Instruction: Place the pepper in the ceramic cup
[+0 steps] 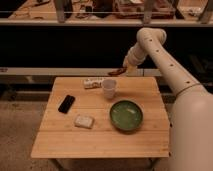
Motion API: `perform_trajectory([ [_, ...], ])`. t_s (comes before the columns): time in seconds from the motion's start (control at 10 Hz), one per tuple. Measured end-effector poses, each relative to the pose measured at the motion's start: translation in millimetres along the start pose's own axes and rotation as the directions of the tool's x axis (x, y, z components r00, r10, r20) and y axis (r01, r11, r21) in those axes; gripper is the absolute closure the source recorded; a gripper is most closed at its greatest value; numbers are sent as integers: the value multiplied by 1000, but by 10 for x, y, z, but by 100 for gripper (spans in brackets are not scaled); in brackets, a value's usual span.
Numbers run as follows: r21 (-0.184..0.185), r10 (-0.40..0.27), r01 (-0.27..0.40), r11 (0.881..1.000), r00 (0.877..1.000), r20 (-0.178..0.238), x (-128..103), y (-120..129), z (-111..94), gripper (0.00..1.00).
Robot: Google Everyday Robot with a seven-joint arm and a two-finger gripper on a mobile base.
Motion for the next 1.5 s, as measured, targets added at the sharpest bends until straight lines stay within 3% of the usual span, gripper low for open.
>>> perform_trajectory([
  [0.5, -11, -77, 77, 997, 994, -78, -173, 155, 137, 79],
  [0.6, -16, -86, 85, 996, 993, -80, -206, 190, 157, 76],
  [1.0, -36, -132, 129, 991, 987, -92, -344, 293, 220, 39],
  [1.5, -30, -145, 143, 989, 984, -100, -389, 279, 229, 35],
])
